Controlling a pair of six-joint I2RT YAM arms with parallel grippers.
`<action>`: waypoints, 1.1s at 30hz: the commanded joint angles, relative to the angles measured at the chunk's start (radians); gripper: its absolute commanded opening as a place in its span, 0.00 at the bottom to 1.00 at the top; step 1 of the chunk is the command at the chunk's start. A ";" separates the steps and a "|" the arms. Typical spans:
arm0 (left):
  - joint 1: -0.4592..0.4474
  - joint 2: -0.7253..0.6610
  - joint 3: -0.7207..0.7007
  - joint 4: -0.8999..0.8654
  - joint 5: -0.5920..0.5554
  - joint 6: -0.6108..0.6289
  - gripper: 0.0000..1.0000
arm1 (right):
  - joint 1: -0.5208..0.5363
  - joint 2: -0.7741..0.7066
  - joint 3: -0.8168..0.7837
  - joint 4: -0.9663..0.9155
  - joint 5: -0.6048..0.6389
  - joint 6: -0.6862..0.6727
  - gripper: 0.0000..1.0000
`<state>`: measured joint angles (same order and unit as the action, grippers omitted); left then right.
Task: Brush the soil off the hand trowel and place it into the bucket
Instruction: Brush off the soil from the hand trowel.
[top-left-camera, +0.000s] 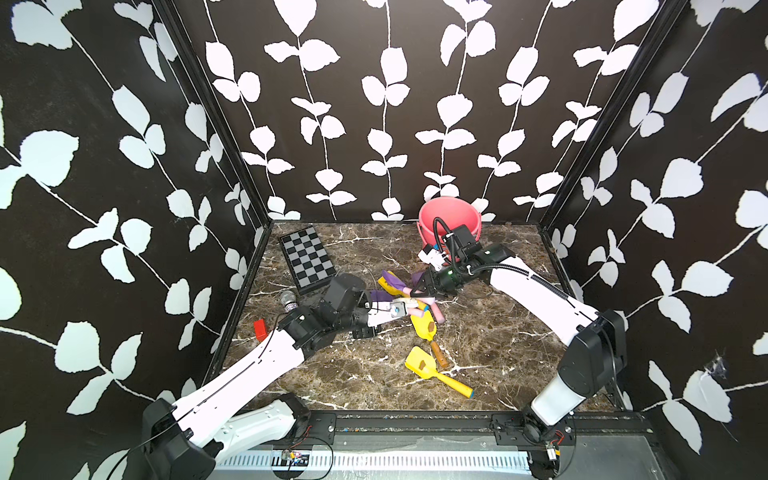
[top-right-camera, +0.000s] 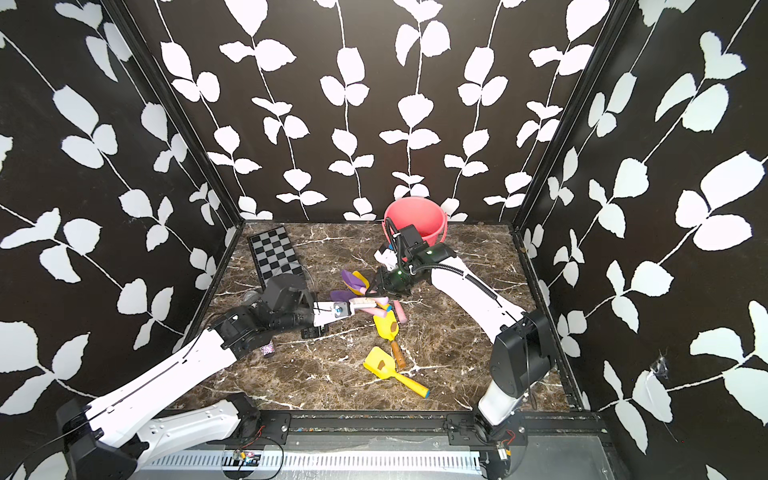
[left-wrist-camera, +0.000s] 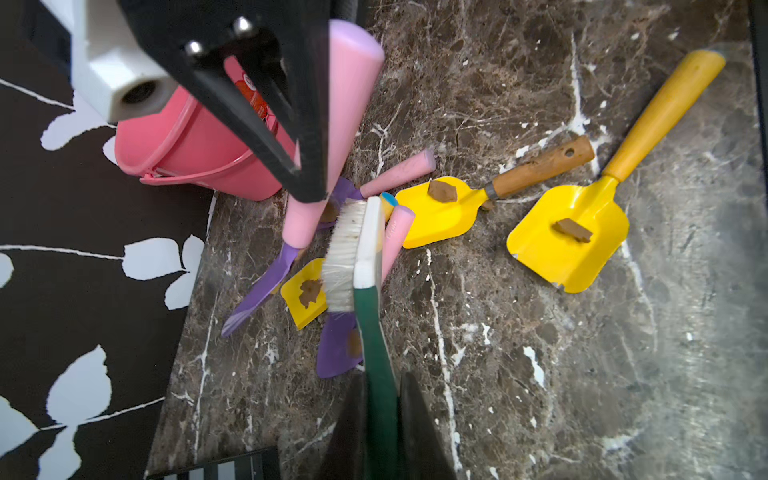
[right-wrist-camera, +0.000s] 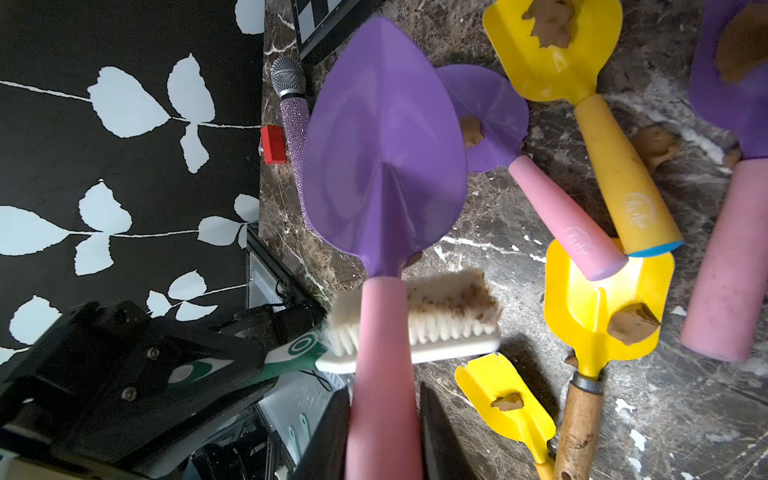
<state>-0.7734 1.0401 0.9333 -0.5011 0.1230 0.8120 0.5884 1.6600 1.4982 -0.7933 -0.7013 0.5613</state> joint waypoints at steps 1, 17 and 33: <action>-0.009 -0.007 -0.007 0.088 -0.070 0.088 0.00 | 0.016 0.005 0.002 0.019 -0.038 0.012 0.00; -0.010 -0.075 -0.079 0.041 -0.304 0.164 0.00 | -0.035 -0.051 -0.049 0.017 -0.024 -0.009 0.00; -0.058 -0.036 -0.027 0.060 -0.187 0.177 0.00 | 0.004 -0.051 -0.079 0.008 -0.088 -0.013 0.00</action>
<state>-0.8303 1.0447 0.9154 -0.5133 -0.0315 0.9493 0.5869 1.6402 1.4410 -0.7616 -0.7605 0.5732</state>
